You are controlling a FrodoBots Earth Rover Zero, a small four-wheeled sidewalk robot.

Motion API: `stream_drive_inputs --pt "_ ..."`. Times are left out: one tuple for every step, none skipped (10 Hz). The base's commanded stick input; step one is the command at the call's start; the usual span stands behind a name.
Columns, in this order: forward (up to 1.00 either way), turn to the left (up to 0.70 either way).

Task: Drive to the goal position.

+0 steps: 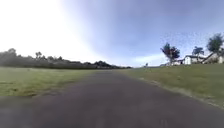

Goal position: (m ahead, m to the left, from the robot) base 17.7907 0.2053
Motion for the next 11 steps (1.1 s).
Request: stream_drive_inputs --pt "1.00 0.00" --pt "1.00 0.00" --pt "1.00 0.00" --pt "1.00 0.00" --pt "1.00 0.00" --pt "1.00 0.00" --pt "1.00 0.00" --pt "1.00 0.00" --pt "1.00 0.00" --pt "1.00 0.00" --pt "1.00 0.00"
